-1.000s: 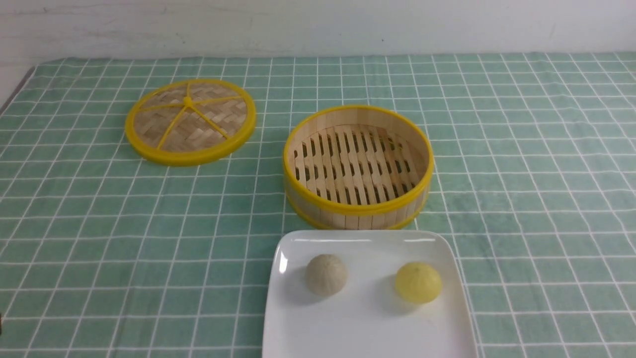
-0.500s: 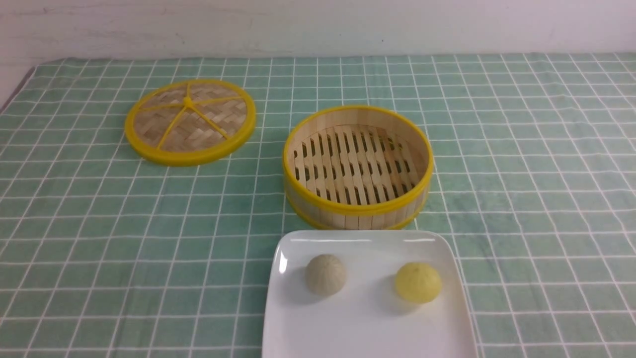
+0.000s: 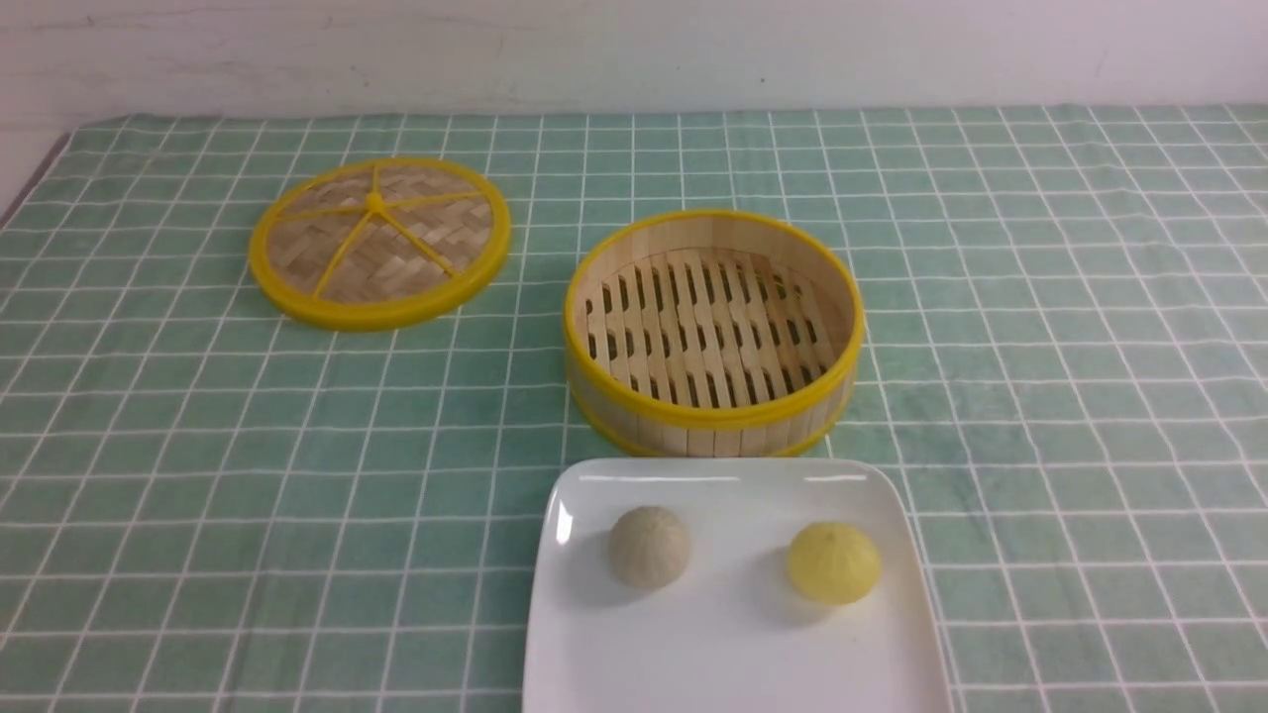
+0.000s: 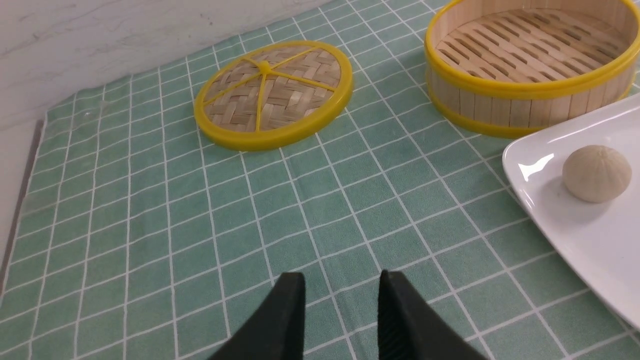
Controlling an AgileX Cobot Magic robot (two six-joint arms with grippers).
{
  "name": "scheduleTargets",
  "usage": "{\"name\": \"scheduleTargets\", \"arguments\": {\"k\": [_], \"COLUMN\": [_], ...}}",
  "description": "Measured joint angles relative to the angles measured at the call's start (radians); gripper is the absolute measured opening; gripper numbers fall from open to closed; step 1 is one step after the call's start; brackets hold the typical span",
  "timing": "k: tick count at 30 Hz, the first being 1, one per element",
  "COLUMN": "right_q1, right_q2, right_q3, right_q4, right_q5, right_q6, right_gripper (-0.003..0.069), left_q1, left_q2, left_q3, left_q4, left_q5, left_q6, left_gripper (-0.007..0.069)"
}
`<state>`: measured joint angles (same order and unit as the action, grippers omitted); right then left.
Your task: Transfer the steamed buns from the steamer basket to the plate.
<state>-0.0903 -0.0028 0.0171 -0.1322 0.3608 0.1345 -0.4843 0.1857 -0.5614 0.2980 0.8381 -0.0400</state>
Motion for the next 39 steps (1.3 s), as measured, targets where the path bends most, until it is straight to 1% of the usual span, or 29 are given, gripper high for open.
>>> {"name": "scheduleTargets", "arguments": {"k": [1, 4, 39], "right_q1": [-0.019, -0.033, -0.033], "right_q2": [-0.006, -0.007, -0.007], "right_q3": [0.0, -0.002, -0.003], "right_q4": [0.011, 0.034, 0.038], "right_q5": [0.008, 0.021, 0.026], "right_q6": [0.002, 0.005, 0.001], "right_gripper": [0.0099, 0.0103, 0.0143], "left_q1": [0.0, 0.0, 0.0], "left_q2": [0.0, 0.0, 0.0], "left_q3": [0.0, 0.0, 0.0], "left_q4": [0.0, 0.001, 0.002], "left_q5": [0.0, 0.0, 0.001], "left_q6": [0.0, 0.0, 0.0], "left_gripper": [0.0239, 0.024, 0.024]}}
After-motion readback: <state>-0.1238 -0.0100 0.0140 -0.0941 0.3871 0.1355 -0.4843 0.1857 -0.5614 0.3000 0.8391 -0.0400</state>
